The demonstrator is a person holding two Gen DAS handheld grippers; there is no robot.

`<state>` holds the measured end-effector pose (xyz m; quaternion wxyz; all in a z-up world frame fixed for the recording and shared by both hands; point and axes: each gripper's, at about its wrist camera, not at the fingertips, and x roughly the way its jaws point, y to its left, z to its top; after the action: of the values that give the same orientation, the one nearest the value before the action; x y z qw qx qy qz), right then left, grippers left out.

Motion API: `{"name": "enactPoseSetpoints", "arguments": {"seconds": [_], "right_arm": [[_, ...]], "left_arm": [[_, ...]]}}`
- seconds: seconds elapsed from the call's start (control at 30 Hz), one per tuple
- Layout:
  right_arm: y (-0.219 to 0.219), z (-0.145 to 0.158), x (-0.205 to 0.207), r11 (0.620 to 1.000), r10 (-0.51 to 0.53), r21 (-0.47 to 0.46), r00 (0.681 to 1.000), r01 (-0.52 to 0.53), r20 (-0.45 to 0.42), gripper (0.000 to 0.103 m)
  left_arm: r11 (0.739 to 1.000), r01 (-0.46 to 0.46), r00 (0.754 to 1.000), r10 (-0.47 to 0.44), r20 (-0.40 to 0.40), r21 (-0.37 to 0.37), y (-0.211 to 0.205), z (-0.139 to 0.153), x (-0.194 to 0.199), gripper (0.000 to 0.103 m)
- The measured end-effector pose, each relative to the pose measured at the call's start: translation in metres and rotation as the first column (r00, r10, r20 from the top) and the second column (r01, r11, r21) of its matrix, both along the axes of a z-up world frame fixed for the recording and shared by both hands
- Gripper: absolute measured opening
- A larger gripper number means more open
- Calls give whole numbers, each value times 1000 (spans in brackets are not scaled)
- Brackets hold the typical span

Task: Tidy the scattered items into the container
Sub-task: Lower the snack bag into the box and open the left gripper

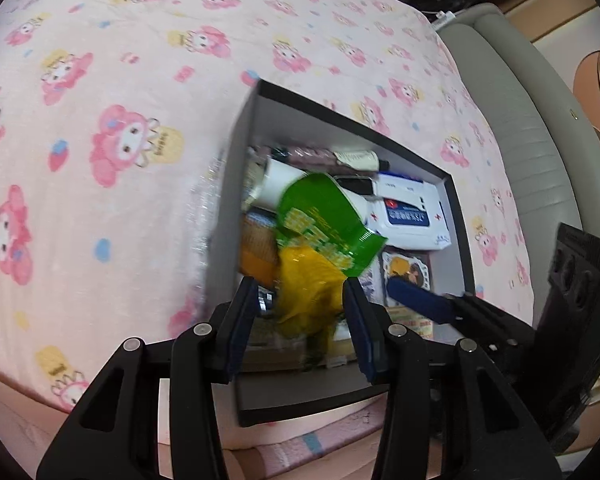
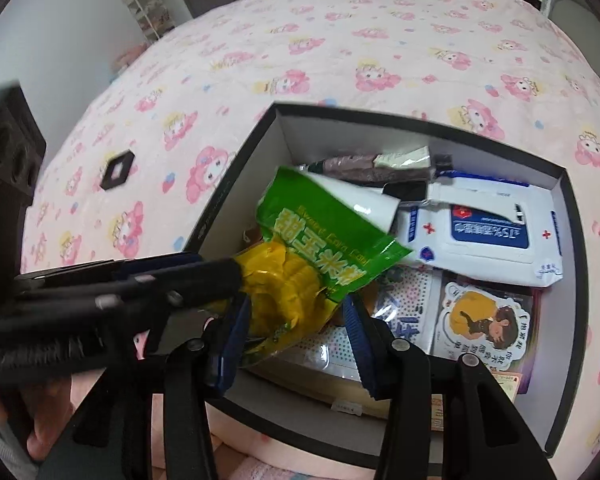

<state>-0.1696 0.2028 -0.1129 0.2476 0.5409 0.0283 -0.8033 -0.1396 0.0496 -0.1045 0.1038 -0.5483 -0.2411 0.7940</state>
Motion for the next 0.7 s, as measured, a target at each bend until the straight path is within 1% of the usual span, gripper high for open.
{"name": "enactPoseSetpoints", "arguments": {"seconds": [0.1, 0.17, 0.27, 0.3, 0.4, 0.47, 0.6, 0.7], "right_arm": [[14, 8, -1, 998, -18, -68, 1000, 17, -15, 45], [22, 13, -6, 994, -82, -83, 996, 78, -39, 45], [31, 2, -17, 980, -197, -32, 980, 196, -32, 45], [32, -4, -20, 977, -214, 1, 976, 215, -32, 45], [24, -26, -25, 976, -201, 90, 979, 200, 2, 45], [15, -32, -23, 987, -143, 79, 989, 140, 34, 45], [1, -21, -13, 998, -45, 47, 999, 45, -1, 45], [4, -20, -11, 998, -47, 35, 999, 48, -6, 45]], "left_arm": [[1000, 9, 1000, -9, -24, -5, 0, 4, -3, 43], [1000, 17, 999, -17, -41, -6, 2, 6, -5, 43], [999, 36, 997, -36, -66, 0, 8, 10, -11, 43], [999, 38, 997, -38, -66, -5, 10, 10, -14, 43], [999, 46, 997, -47, -65, -19, 17, 8, -20, 43], [998, 53, 996, -54, -64, -29, 22, 7, -24, 43], [996, 86, 994, -88, -67, -39, 30, 4, -28, 39], [994, 96, 994, -99, -53, -43, 34, -1, -34, 38]]}}
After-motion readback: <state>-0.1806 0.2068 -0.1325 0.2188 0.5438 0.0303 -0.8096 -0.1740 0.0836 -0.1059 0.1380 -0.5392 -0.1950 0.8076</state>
